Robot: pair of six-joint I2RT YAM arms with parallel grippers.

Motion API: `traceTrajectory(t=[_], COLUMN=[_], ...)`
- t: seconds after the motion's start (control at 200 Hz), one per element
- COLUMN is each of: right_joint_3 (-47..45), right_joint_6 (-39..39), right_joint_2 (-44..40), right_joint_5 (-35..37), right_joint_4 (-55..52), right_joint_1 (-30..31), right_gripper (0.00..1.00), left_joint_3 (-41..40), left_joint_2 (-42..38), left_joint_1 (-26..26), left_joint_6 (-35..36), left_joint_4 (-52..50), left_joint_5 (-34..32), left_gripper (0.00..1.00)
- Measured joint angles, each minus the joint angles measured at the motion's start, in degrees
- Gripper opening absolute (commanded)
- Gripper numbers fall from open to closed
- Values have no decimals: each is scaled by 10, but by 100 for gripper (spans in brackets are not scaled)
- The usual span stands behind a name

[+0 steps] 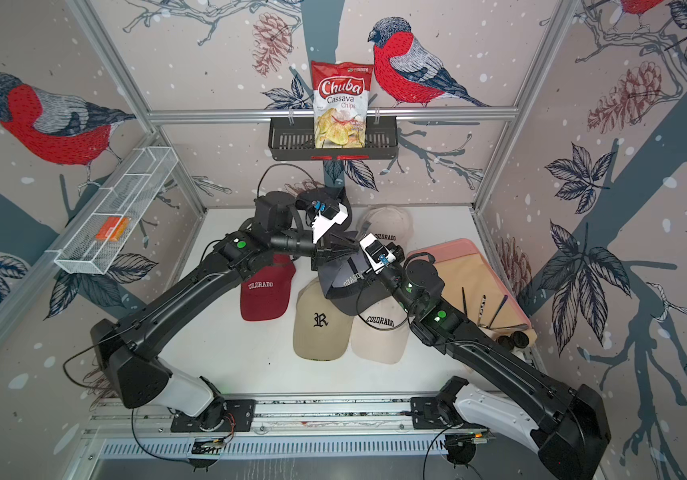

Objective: Open the adjustable buckle of the baseball cap
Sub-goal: Pull the adjustable strap on the baseball cap.

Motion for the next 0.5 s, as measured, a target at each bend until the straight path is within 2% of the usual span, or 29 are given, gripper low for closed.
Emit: traceTrajectory(t=[0.165,0.5], right_joint_3=[-1,10], right_joint_6=[24,90], right_joint_2=[3,11], right_joint_5=[22,52], right_joint_4=[14,41], right_joint_1=[0,-10], right_gripper=[0,0], left_joint_3=[0,-29], left_joint_2=[2,-16], left_joint_1=[0,0], left_joint_6=[5,14], left_joint_4=[-2,0], left_joint_5=[-1,-20], left_gripper=[0,0])
